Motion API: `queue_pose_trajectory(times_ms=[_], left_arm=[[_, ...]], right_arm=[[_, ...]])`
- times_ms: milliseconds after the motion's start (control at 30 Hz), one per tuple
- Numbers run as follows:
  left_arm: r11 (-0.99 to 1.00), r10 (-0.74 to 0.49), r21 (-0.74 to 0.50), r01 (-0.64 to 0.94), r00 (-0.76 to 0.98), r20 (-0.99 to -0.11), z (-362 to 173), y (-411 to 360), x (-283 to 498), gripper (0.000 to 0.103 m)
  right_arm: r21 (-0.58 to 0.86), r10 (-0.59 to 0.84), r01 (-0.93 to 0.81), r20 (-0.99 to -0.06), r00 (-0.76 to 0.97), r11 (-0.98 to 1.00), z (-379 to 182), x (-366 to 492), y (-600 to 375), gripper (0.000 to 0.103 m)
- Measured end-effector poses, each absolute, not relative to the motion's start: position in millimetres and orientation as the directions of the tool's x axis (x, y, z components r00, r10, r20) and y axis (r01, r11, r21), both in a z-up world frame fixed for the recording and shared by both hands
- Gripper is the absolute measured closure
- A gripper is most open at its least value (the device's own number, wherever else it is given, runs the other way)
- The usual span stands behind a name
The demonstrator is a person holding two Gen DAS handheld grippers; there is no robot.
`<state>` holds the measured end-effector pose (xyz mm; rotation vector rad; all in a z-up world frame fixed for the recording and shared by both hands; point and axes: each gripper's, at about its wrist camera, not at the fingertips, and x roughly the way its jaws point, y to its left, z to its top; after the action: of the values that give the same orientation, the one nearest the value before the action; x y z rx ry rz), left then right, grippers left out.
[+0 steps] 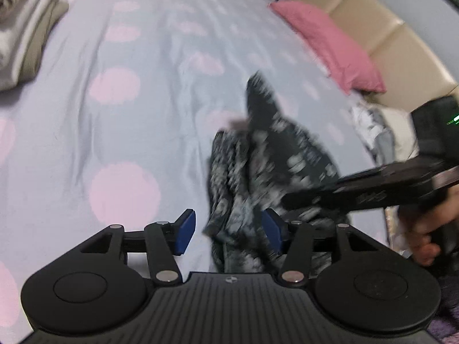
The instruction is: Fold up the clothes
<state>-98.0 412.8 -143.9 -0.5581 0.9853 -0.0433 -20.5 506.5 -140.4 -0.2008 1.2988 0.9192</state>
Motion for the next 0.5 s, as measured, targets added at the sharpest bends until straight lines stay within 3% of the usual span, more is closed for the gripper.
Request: queue_pose_trajectory(times_ms=[167, 367, 500], left_arm=[[0.835, -0.320, -0.486, -0.259, 0.491, -0.810, -175, 411, -88, 0.053], [0.755, -0.394, -0.580, -0.306, 0.494, -0.775, -192, 425, -83, 0.055], [0.709, -0.432, -0.625, -0.327, 0.498, -0.752, -201, 433, -78, 0.061]], right_arm=[[0.374, 0.479, -0.665, -0.877, -0.028, 0.646, -139, -17, 503, 0.091], [0.384, 0.486, -0.667, -0.873, -0.037, 0.639, -139, -17, 504, 0.091], [0.395, 0.490, -0.659, -0.870, -0.045, 0.640, -140, -15, 504, 0.091]])
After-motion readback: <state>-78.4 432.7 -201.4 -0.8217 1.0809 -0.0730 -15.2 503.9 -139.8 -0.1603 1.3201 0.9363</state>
